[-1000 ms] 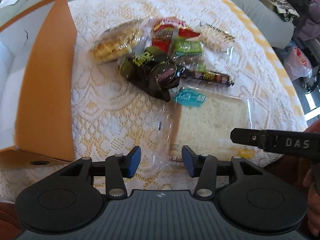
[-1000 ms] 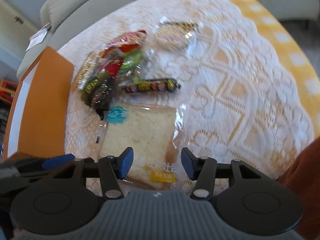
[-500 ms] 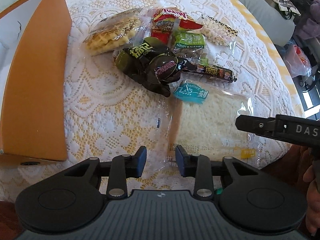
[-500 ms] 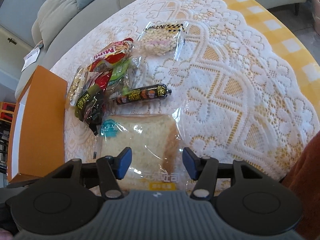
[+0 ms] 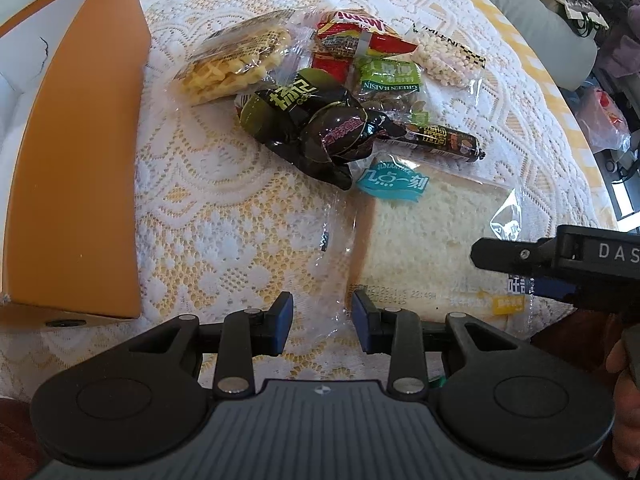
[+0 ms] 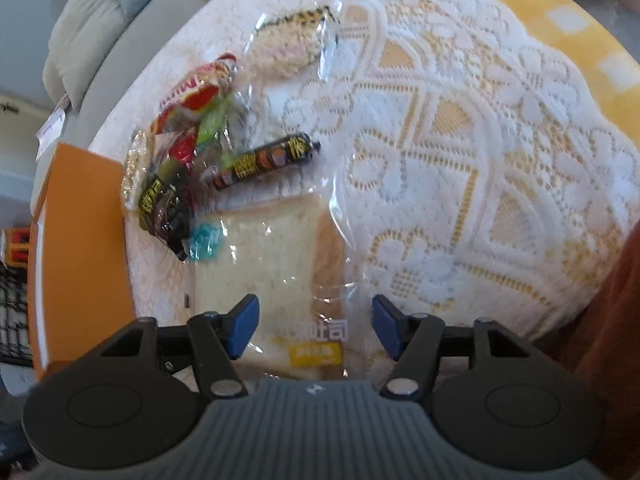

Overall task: Organize snacks
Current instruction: 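Close the right gripper on the corner of the bagged bread slice, then lift the bread bag with right while left grasps the black snack bag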

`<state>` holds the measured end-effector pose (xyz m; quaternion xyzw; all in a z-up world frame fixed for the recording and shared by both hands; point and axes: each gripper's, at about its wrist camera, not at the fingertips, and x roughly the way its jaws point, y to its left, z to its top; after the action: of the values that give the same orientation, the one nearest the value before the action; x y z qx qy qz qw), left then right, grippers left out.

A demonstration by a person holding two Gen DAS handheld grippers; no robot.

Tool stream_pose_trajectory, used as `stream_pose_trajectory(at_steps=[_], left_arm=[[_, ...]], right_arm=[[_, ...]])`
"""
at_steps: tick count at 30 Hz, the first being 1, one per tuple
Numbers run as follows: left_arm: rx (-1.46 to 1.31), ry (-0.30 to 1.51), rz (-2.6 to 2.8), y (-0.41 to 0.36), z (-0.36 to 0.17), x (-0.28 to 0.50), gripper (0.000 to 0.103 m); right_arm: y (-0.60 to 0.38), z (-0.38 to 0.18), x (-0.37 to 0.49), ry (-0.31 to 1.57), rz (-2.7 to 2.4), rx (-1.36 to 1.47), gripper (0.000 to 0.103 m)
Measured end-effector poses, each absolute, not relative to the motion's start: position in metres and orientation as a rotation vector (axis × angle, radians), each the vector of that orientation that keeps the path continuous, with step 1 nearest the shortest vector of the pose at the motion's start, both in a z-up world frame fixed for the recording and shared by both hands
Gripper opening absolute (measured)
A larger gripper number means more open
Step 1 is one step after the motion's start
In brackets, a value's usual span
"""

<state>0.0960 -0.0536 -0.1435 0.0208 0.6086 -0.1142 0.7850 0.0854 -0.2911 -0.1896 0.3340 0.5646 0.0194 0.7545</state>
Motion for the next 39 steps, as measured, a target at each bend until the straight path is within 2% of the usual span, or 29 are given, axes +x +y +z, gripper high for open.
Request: stream_pose_trajectory(at_steps=[4, 6, 8, 9, 10, 12, 17, 19, 22, 27, 32, 36, 39], left_arm=[[0.060, 1.314, -0.235, -0.054, -0.143, 0.095, 0.039], [0.079, 1.314, -0.233, -0.056, -0.143, 0.094, 0.030], [0.101, 1.317, -0.225, -0.057, -0.142, 0.094, 0.026], [0.117, 1.312, -0.218, -0.057, -0.141, 0.093, 0.026], [0.130, 1.306, -0.211, -0.057, -0.140, 0.092, 0.026], [0.123, 1.308, -0.210, -0.055, -0.140, 0.093, 0.026], [0.099, 1.316, -0.206, -0.050, -0.135, 0.095, 0.026], [0.090, 1.301, -0.205, -0.048, -0.129, 0.096, 0.026], [0.079, 1.248, -0.205, -0.044, -0.117, 0.100, 0.027], [0.061, 1.193, -0.199, -0.040, -0.102, 0.112, 0.033], [-0.003, 1.187, -0.240, -0.041, -0.099, 0.114, 0.033], [0.021, 1.206, -0.235, -0.046, -0.107, 0.113, 0.033], [0.027, 1.233, -0.225, -0.048, -0.116, 0.111, 0.033]], right_arm=[[-0.285, -0.183, 0.084, 1.219, 0.087, 0.728, 0.054], [-0.282, -0.173, 0.081, 1.180, 0.114, 0.714, 0.051], [-0.281, -0.163, 0.078, 1.132, 0.150, 0.716, 0.047], [-0.279, -0.158, 0.076, 1.103, 0.172, 0.712, 0.041], [-0.277, -0.153, 0.075, 1.086, 0.182, 0.700, 0.029], [-0.274, -0.144, 0.075, 1.054, 0.197, 0.657, 0.017], [-0.266, -0.130, 0.074, 1.028, 0.207, 0.548, 0.011], [-0.263, -0.119, 0.073, 0.998, 0.214, 0.480, 0.006], [-0.260, -0.099, 0.074, 0.950, 0.216, 0.382, 0.003], [-0.250, -0.069, 0.078, 0.847, 0.191, 0.174, 0.002], [-0.233, -0.080, 0.080, 0.871, 0.254, 0.072, 0.002], [-0.231, -0.078, 0.072, 0.847, 0.310, 0.104, 0.006], [-0.226, -0.078, 0.072, 0.833, 0.331, 0.103, 0.015]])
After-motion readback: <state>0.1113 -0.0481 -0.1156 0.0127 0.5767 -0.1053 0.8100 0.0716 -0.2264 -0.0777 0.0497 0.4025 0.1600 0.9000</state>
